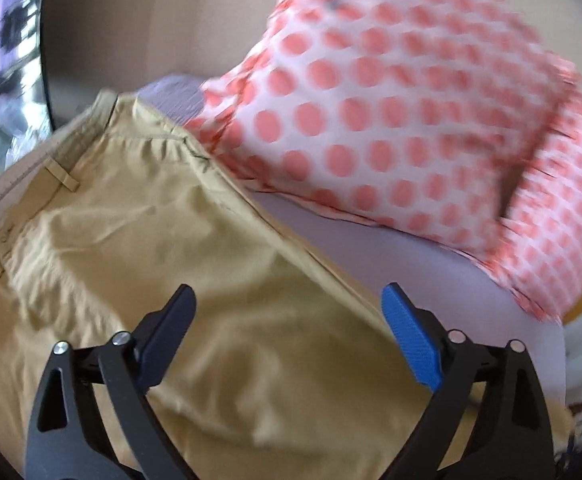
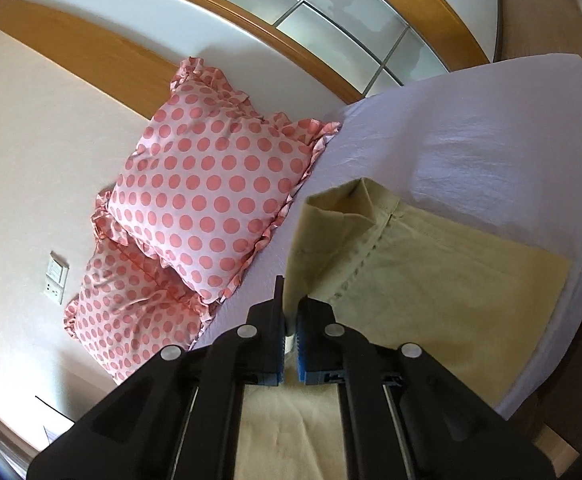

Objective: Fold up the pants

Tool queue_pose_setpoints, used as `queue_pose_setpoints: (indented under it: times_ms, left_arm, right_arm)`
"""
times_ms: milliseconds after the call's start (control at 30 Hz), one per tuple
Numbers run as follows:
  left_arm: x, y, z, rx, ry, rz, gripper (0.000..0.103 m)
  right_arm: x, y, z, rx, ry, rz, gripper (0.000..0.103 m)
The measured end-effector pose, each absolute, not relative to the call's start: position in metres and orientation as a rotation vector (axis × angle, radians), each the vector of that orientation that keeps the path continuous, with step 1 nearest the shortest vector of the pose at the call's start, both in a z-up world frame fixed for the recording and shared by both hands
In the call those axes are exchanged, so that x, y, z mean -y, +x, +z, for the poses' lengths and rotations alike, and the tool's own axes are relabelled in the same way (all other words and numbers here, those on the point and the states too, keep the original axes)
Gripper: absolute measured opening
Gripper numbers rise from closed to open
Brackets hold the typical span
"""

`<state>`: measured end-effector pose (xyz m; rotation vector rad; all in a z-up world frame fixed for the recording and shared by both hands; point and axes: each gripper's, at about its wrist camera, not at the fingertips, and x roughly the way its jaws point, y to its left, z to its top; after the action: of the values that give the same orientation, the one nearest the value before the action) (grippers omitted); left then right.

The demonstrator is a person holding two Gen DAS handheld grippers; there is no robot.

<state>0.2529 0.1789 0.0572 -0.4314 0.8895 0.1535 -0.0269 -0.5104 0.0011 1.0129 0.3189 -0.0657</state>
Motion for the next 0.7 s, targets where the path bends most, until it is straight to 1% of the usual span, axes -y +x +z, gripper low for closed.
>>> queue_pose_setpoints:
  times_ms: [33,67,100,133,167,200,300,333,433,500,600,700]
  left_arm:
    - [-0.184,0.262,0.051,-0.913,-0.446,0.172,0.078]
    - [-0.191,0.269,0.043,-0.939,-0.479,0.181,0.06]
    - [-0.199,0.275,0.035,-0.956,-0.529,0.174,0.033]
    - [-0.209,0.276,0.028,-0.949,-0.607,0.146,0.017]
    - [-0.217,0.272,0.023,-0.929,-0.671,0.123,0.005]
    - [-0.222,0.265,0.022,-0.909,-0.711,0.117,0.004]
    - [-0.221,0.213,0.044,-0.801,-0.643,0.087,0.003]
    - [-0.219,0.179,0.057,-0.743,-0.607,0.069,0.003]
    - [-0.219,0.088,0.074,-0.646,-0.576,0.042,0.003]
    - [-0.218,0.038,0.069,-0.639,-0.581,0.054,0.004]
    - [-0.218,-0.029,0.037,-0.663,-0.609,0.105,0.004]
    - [-0.22,-0.05,0.013,-0.673,-0.67,0.125,0.004]
  right_arm:
    - [0.511,-0.026,0.001,-0.319,1.013,-0.066,0.004]
    - [0.511,-0.026,0.0,-0.321,1.012,-0.067,0.004]
    - [0.511,-0.025,0.0,-0.32,1.014,-0.069,0.004]
    - [0.511,-0.025,-0.001,-0.32,1.018,-0.069,0.004]
    - [0.51,-0.024,-0.001,-0.319,1.02,-0.07,0.004]
    - [0.511,-0.024,-0.002,-0.318,1.024,-0.072,0.004]
    - [0.515,-0.03,0.0,-0.304,1.025,-0.084,0.004]
    - [0.518,-0.034,0.001,-0.295,1.023,-0.092,0.004]
    - [0.528,-0.047,-0.001,-0.282,1.018,-0.127,0.004]
    - [0.533,-0.052,-0.008,-0.297,1.024,-0.153,0.004]
    - [0.537,-0.055,-0.025,-0.345,1.037,-0.189,0.004]
    - [0.538,-0.056,-0.041,-0.383,1.051,-0.217,0.004]
